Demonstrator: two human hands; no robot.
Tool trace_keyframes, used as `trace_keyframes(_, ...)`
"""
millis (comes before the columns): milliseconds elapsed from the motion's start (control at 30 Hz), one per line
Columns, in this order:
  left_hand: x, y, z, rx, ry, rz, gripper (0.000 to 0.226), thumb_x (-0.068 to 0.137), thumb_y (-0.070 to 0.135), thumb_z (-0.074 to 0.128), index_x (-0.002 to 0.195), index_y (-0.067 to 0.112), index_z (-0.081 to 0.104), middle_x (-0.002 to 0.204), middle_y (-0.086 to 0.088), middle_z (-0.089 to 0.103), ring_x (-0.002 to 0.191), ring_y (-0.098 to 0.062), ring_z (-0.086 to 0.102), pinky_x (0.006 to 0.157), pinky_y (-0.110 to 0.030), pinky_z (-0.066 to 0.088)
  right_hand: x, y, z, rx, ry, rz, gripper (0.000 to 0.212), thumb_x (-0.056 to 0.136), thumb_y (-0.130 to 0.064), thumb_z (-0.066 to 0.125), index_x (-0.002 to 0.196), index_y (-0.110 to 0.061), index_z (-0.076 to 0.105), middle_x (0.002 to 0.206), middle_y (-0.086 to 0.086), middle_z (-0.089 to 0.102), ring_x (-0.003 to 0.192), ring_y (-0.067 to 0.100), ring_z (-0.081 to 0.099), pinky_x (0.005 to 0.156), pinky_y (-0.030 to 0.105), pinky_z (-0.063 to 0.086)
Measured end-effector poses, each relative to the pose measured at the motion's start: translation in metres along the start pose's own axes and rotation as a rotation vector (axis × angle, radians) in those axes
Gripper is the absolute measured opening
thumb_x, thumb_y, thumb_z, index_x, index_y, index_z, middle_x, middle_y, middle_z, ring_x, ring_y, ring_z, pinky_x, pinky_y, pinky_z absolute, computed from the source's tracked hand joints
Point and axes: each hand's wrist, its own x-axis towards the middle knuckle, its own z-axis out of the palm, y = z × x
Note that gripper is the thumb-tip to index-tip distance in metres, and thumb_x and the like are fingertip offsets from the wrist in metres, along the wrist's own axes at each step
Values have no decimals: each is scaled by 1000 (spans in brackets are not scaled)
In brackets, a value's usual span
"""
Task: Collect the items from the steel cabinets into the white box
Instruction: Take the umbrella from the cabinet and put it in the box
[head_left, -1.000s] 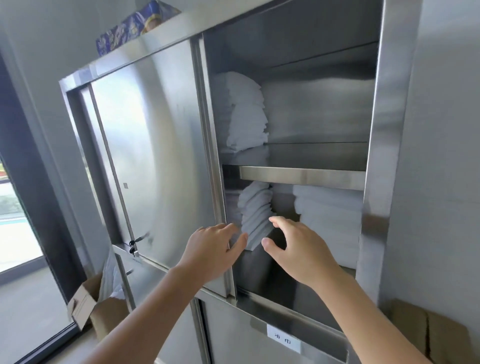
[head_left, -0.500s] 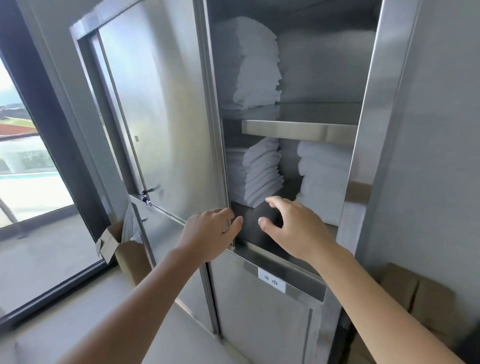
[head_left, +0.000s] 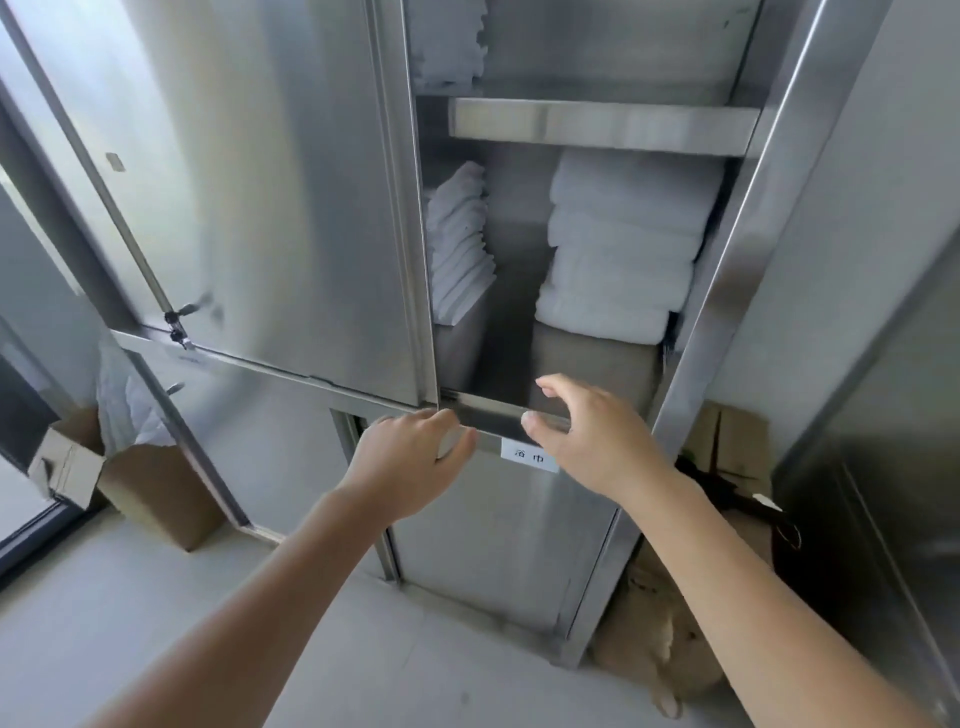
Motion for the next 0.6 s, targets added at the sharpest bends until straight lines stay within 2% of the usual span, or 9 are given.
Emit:
trace_keyframes(67, -7, -4, 2, -6, -13, 31, 46, 98, 58, 31, 103, 26, 63, 101, 7, 71, 90, -24, 67, 79, -34, 49, -14, -1, 7, -4, 9, 60, 53, 98, -51, 54, 145, -28, 51, 142, -11, 60, 130, 16, 53, 92, 31, 41)
trace_keyframes(233, -3, 4, -4, -43, -6, 124, 44, 97, 58, 30, 99, 27, 61, 98, 9, 69, 86, -23, 65, 69, -31, 39, -43, 7, 0, -13, 56, 155, 54, 98, -55, 52, 146, -30, 50, 143, -14, 59, 132, 14, 53, 99, 34, 45)
trace_keyframes(367, 3, 26, -7, -97, 5, 181, 44, 97, 58, 31, 107, 31, 64, 107, 13, 69, 91, -21, 64, 69, -30, 31, -59, 17, -13, -27, 105, 202, 54, 97, -55, 53, 145, -30, 51, 142, -14, 60, 130, 15, 54, 98, 35, 46)
trace_keyframes(600, 9, 49, 2, -134, -15, 257, 43, 96, 58, 33, 105, 29, 63, 104, 13, 69, 89, -19, 64, 71, -29, 33, -81, 27, -23, -29, 142, 269, 54, 99, -53, 52, 146, -28, 51, 143, -11, 60, 133, 15, 53, 103, 37, 45)
